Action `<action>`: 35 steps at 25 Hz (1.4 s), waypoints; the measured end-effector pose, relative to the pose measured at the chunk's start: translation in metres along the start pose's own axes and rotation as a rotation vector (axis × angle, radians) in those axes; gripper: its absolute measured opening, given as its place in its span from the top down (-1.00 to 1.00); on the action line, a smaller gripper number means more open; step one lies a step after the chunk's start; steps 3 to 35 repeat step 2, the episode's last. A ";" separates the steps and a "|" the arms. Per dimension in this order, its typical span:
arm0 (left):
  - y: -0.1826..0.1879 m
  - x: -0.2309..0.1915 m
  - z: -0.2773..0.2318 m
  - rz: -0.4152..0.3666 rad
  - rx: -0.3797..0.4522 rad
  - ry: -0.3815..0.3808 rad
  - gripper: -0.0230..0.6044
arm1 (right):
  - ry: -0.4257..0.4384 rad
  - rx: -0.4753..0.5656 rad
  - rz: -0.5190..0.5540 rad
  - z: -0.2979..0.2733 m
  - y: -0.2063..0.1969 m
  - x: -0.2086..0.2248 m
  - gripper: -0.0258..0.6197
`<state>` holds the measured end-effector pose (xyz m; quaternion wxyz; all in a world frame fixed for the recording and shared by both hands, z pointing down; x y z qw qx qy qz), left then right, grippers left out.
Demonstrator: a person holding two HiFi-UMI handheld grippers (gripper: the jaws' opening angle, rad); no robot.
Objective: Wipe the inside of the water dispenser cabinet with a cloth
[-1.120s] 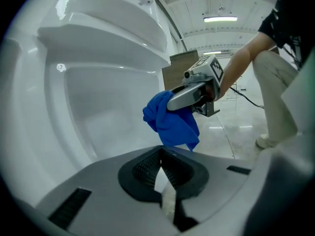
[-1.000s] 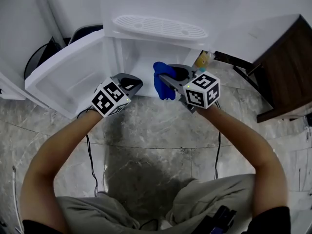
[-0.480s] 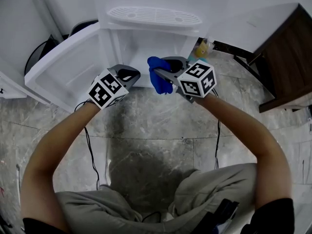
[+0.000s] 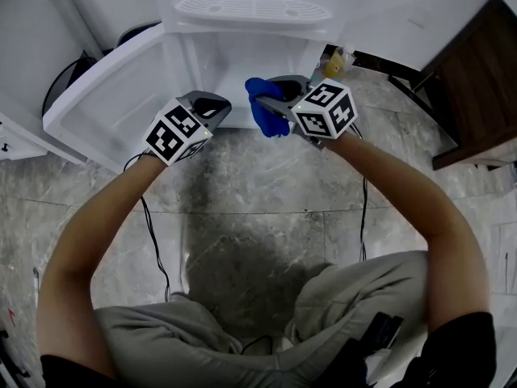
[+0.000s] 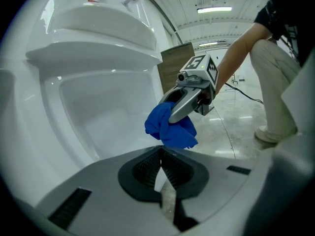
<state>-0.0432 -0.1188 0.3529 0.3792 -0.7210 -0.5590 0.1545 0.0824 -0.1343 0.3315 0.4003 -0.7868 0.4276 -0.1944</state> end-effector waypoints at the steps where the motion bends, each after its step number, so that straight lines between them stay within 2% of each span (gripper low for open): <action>1: -0.003 -0.001 0.000 0.004 -0.005 0.003 0.91 | 0.005 -0.003 0.002 -0.001 0.000 -0.001 0.57; 35: -0.006 -0.002 0.000 0.008 -0.011 0.006 0.91 | 0.010 -0.006 0.005 -0.002 -0.001 -0.003 0.57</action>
Point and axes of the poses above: the fingertips, and each gripper's own axes: z backward along the fingers, x to its right, y out of its top, the point moved 5 cm from there along z, backward along the fingers, and after that the axes turned 12 degrees about -x, right-handed, at the moved point
